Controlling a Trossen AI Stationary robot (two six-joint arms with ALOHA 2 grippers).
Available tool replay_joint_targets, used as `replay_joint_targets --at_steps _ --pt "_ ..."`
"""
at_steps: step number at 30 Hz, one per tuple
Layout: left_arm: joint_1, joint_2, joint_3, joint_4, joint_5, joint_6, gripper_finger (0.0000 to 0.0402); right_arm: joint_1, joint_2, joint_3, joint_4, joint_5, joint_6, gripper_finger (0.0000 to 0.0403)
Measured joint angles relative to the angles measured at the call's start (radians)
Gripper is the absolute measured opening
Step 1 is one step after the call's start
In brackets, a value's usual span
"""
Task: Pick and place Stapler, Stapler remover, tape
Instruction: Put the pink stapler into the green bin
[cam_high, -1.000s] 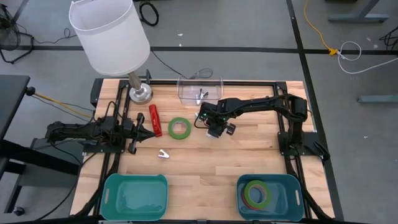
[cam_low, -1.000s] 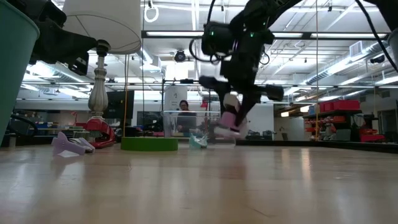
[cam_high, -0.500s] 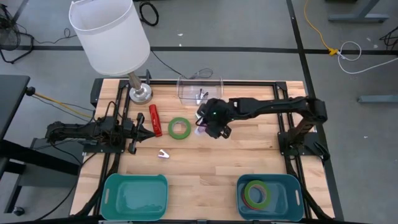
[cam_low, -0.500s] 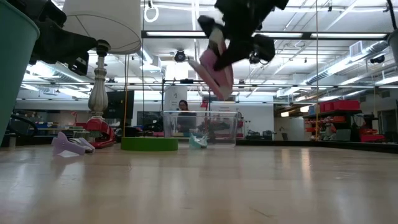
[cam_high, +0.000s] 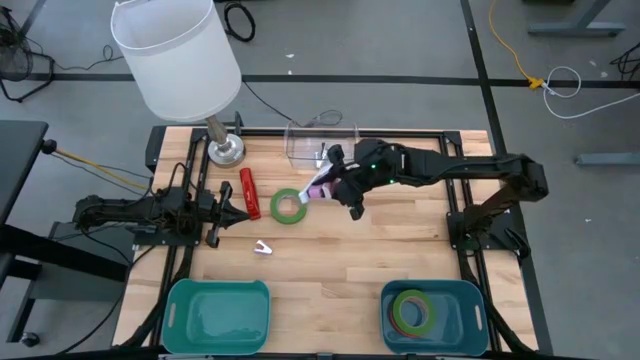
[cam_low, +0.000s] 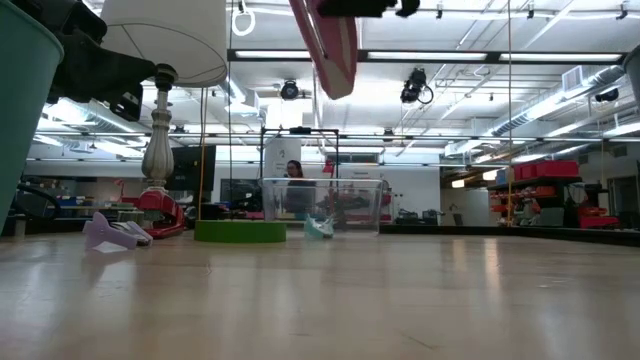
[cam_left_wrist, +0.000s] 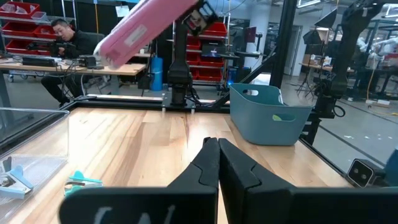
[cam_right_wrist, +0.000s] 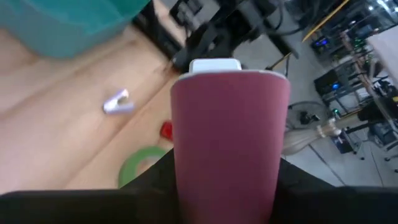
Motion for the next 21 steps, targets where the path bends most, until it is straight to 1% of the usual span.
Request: replay_joint_targets --at_steps 7,16,21 --pt "0.000 0.000 0.000 0.000 0.000 0.000 0.0003 0.000 -0.012 0.000 0.060 -0.005 0.131 0.0130" --pt "0.000 0.000 0.000 0.000 0.000 0.000 0.0003 0.000 -0.005 0.000 0.146 -0.020 0.222 0.0130" --pt "0.000 0.000 0.000 0.000 0.000 0.000 0.0003 0.000 -0.005 0.000 0.229 -0.079 0.334 0.0130"
